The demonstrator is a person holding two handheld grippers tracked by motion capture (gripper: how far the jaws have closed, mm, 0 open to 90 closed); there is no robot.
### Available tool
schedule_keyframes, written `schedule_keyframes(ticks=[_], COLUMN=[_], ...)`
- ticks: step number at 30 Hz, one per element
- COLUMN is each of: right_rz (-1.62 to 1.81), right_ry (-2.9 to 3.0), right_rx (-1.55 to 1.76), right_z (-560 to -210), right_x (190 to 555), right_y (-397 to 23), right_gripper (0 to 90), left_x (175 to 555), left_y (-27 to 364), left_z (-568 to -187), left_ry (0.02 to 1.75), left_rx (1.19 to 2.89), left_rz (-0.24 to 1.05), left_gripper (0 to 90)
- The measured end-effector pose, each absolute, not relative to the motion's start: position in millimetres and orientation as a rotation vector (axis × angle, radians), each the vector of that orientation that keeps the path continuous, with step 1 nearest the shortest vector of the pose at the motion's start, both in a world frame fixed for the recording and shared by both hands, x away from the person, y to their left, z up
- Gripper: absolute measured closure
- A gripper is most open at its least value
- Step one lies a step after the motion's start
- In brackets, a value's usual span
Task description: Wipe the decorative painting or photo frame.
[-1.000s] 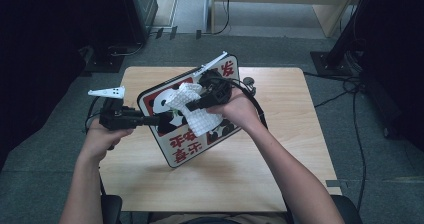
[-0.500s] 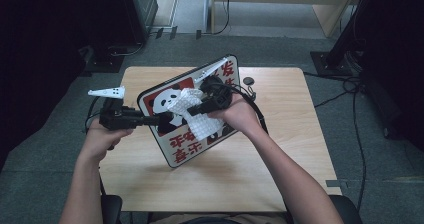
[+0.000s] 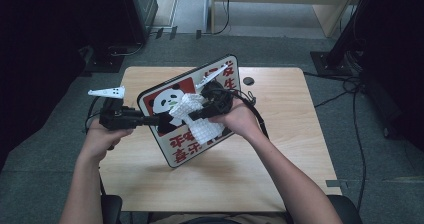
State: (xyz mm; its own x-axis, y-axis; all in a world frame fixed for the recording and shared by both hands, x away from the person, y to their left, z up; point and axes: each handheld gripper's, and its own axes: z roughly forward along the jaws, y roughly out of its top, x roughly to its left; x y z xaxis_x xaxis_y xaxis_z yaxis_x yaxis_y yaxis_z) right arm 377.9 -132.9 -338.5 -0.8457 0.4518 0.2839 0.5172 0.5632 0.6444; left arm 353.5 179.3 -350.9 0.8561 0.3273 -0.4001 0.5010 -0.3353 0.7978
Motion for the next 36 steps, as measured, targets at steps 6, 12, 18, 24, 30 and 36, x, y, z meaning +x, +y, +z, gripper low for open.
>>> schedule_keyframes(ticks=[6,12,18,24,30,36], right_rz=[-1.164,-1.165,-1.164,-1.153,-1.151,-1.157], right_ry=[-2.696,-2.7,-2.695,-2.698,-2.691,-2.679], right_rx=[-0.833,-0.826,-0.83,-0.833,-0.833,-0.84], right_z=[-344.2,-350.8,-359.2,-366.5,-375.5,-384.5], right_x=[376.4,374.3,372.5,370.5,368.6,365.6], right_y=[-134.2,-135.4,-136.7,-136.9,-137.3,-138.2], right_gripper=[74.7,73.9,73.9,73.9,74.0,74.1], left_x=[353.5,353.6,353.7,353.7,353.7,353.5], left_y=[179.3,179.3,179.5,179.6,179.8,179.7], left_z=[-351.0,-351.0,-351.1,-351.1,-351.1,-351.2], left_ry=[0.612,0.611,0.611,0.611,0.611,0.609], left_rx=[1.949,1.95,1.951,1.953,1.953,1.953], left_rz=[-0.203,-0.205,-0.206,-0.206,-0.207,-0.208], left_gripper=[73.7,73.6,73.5,73.5,73.4,73.2])
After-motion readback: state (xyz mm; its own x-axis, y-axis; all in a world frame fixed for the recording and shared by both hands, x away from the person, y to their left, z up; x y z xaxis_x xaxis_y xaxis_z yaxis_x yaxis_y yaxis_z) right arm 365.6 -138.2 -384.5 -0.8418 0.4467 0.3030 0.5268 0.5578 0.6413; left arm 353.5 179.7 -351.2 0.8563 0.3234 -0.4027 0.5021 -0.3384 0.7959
